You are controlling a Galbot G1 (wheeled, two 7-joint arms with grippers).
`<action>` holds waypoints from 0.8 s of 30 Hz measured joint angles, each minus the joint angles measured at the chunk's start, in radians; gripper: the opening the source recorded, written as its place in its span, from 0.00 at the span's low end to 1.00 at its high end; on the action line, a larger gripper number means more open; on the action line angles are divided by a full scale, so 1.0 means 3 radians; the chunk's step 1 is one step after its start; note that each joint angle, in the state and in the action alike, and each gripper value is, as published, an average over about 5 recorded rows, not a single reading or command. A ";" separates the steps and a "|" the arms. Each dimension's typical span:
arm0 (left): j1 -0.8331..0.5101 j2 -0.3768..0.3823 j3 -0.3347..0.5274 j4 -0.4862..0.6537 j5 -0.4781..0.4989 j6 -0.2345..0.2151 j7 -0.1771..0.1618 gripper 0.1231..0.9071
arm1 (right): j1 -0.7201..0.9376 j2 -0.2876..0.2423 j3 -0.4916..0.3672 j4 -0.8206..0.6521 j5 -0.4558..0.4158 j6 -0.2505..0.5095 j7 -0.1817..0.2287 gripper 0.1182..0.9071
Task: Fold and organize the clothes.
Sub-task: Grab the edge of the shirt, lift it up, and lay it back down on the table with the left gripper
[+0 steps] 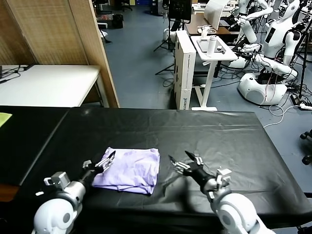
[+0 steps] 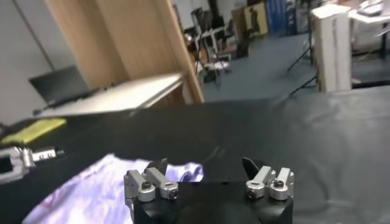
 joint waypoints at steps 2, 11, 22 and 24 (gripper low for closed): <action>-0.0006 -0.0021 -0.0021 0.0124 -0.0064 -0.0075 0.0065 1.00 | -0.0109 0.0002 0.0128 0.0079 0.0041 0.0002 0.0000 1.00; -0.0021 -0.0096 -0.0062 0.0510 -0.0231 -0.0209 0.0189 1.00 | -0.0469 0.0012 0.0513 0.0314 0.0091 0.0004 0.0001 1.00; 0.0000 -0.0129 -0.0070 0.0567 -0.0410 -0.0200 0.0196 0.87 | -0.0518 0.0052 0.0549 0.0316 0.0058 0.0003 0.0010 1.00; 0.0014 -0.0135 -0.0069 0.0557 -0.0426 -0.0181 0.0194 0.72 | -0.0513 0.0054 0.0547 0.0304 0.0051 0.0003 0.0011 1.00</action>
